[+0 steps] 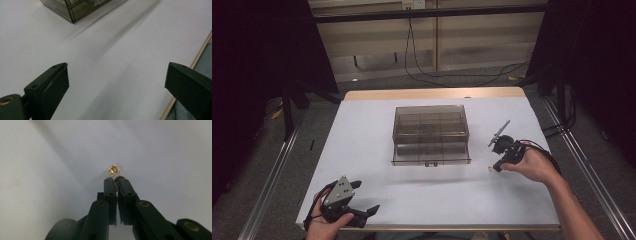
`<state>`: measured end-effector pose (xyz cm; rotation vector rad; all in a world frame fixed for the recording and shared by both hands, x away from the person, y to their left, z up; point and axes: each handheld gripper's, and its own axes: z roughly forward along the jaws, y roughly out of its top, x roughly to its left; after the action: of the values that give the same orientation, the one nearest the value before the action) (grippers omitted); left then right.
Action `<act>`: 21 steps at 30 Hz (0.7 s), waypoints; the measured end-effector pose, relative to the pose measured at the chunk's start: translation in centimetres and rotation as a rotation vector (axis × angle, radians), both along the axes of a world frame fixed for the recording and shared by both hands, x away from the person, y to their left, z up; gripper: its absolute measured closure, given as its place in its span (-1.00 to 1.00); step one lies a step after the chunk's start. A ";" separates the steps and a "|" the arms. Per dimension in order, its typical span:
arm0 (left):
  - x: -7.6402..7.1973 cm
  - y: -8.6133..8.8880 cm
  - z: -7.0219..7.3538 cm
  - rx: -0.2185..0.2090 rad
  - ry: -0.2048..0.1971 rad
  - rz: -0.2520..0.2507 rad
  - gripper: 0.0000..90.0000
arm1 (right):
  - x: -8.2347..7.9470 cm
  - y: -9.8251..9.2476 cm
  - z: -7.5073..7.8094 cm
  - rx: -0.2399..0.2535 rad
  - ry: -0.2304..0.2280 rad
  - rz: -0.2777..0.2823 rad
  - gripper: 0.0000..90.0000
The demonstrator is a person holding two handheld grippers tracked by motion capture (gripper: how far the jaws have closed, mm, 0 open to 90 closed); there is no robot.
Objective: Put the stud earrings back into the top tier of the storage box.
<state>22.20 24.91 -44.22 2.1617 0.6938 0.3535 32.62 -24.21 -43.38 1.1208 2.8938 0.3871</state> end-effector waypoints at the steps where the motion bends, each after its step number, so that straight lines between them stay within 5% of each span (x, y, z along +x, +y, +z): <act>1: 0.0 0.0 0.0 -0.001 0.001 0.000 -0.89 | 0.0 0.0 0.1 0.011 -0.007 -0.004 0.92; 12: 0.1 0.0 0.0 -0.009 0.003 0.001 -0.89 | -0.4 0.3 2.6 0.087 -0.046 0.033 0.92; 21: 0.1 0.1 0.0 -0.012 0.000 -0.001 -0.89 | -0.5 1.5 4.5 0.103 -0.077 0.093 0.92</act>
<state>22.28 24.98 -44.21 2.1508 0.6938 0.3478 32.14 -22.73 -38.90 0.9619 2.8955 0.5751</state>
